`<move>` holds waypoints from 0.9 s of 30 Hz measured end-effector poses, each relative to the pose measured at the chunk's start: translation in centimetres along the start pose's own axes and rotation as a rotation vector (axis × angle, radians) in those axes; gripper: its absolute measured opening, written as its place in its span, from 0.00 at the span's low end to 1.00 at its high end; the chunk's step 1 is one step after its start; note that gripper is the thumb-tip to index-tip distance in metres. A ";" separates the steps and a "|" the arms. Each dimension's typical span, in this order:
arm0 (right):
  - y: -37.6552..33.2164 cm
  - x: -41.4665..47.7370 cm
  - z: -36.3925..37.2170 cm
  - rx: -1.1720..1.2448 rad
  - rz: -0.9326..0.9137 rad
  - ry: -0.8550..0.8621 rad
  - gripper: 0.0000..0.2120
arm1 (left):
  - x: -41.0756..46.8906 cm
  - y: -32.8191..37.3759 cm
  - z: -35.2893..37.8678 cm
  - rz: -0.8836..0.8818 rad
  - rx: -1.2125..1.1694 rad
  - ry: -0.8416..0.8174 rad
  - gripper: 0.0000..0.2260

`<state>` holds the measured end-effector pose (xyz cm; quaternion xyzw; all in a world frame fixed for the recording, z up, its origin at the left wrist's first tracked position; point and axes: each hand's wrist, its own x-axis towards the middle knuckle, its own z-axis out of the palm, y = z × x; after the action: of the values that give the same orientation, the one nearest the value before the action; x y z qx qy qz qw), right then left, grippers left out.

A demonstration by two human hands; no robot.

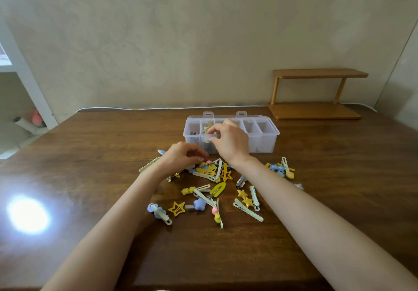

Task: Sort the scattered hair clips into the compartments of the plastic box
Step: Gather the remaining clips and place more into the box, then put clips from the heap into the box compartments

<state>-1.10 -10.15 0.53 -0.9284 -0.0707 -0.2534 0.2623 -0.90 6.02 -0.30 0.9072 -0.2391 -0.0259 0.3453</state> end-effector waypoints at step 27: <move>9.1 -6.5 -5.8 0.268 0.205 -0.118 0.11 | -4.0 -2.5 -0.3 -0.082 0.037 0.071 0.15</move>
<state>-6.81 -20.91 -2.66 -0.9008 -0.0238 -0.1587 0.4035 -3.34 9.62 -2.19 0.9228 -0.1898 -0.0037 0.3353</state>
